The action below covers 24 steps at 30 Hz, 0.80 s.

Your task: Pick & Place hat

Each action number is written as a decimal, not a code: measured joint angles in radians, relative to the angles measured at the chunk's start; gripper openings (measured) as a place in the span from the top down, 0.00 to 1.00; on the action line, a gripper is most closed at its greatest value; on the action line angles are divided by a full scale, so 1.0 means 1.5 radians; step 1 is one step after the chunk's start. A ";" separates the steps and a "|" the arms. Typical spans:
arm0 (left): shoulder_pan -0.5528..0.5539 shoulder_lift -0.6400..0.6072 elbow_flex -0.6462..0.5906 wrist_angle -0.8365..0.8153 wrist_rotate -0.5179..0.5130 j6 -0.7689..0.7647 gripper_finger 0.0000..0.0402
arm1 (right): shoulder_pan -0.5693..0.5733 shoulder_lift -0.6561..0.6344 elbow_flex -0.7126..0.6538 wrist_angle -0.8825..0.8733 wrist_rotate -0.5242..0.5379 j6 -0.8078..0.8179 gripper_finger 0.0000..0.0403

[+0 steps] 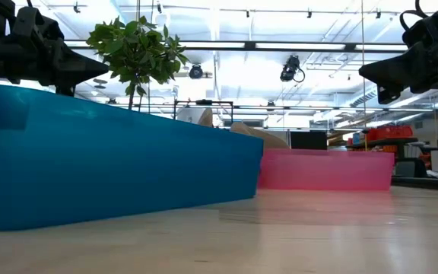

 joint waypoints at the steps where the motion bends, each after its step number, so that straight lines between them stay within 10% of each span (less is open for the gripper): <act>1: 0.000 0.000 0.000 0.000 0.000 0.000 0.99 | 0.000 0.000 0.000 0.000 0.000 0.000 0.93; 24: -0.002 0.000 0.000 0.007 0.003 -0.150 0.99 | 0.000 0.000 0.000 0.000 0.000 0.000 0.93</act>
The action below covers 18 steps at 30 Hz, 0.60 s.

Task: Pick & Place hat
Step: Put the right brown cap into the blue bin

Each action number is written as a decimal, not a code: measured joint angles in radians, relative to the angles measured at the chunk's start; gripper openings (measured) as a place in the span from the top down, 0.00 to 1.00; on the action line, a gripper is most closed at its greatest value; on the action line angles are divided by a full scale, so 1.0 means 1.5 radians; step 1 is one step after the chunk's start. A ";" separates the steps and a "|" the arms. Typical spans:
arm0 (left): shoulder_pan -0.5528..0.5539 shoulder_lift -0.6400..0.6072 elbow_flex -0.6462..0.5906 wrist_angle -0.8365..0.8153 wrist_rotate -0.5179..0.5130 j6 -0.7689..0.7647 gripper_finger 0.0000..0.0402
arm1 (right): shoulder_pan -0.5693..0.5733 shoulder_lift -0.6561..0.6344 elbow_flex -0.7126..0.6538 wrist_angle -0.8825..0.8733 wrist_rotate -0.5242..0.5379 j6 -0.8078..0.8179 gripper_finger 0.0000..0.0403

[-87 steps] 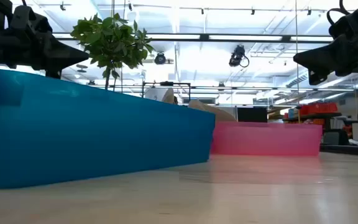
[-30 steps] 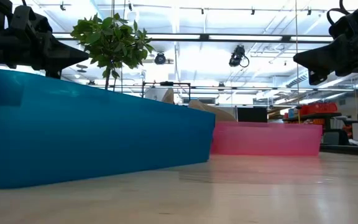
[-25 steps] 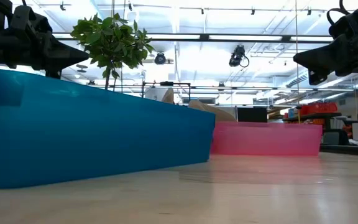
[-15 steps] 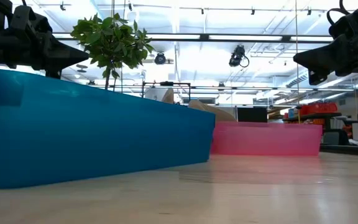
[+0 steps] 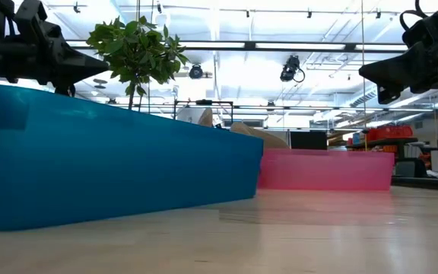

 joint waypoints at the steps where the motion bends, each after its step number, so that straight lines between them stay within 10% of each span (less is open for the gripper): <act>1: 0.000 0.000 0.000 -0.001 0.004 -0.011 0.99 | 0.000 0.000 0.000 0.000 0.000 0.000 0.93; 18: 0.001 0.000 0.000 -0.013 -0.002 0.097 0.99 | 0.000 0.000 0.000 -0.001 0.025 -0.029 0.93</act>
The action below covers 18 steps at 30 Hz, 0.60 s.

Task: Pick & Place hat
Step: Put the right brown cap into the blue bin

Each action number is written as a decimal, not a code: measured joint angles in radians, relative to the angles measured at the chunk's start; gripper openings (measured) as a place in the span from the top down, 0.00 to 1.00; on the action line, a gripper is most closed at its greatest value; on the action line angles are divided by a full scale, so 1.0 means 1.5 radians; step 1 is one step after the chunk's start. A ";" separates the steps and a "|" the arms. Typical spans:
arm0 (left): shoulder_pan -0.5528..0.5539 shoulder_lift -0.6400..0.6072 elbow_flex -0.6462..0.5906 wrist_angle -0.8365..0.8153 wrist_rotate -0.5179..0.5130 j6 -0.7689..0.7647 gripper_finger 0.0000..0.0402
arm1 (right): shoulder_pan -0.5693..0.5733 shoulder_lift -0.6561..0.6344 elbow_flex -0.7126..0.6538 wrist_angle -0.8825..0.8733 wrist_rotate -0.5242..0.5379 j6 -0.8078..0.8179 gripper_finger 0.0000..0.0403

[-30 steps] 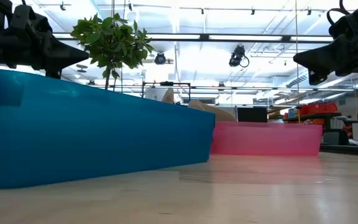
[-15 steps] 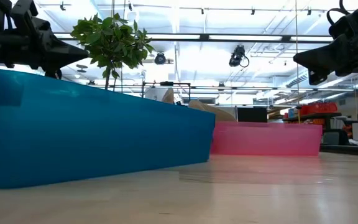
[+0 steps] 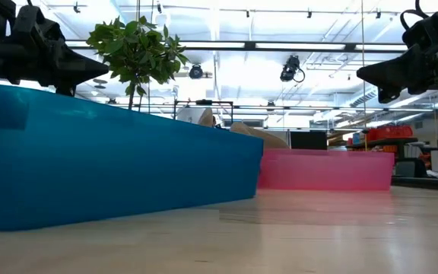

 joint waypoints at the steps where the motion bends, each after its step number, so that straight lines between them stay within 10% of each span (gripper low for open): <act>1: 0.000 0.000 0.000 0.005 -0.003 -0.013 0.99 | 0.000 0.000 0.000 0.000 0.000 0.002 0.93; 7: 0.000 0.000 0.000 0.022 0.002 -0.078 0.99 | 0.000 0.000 0.000 0.000 0.000 0.021 0.93; 18: 0.000 0.005 0.001 -0.007 0.031 -0.306 0.99 | -0.005 0.000 0.000 0.062 0.132 0.449 0.93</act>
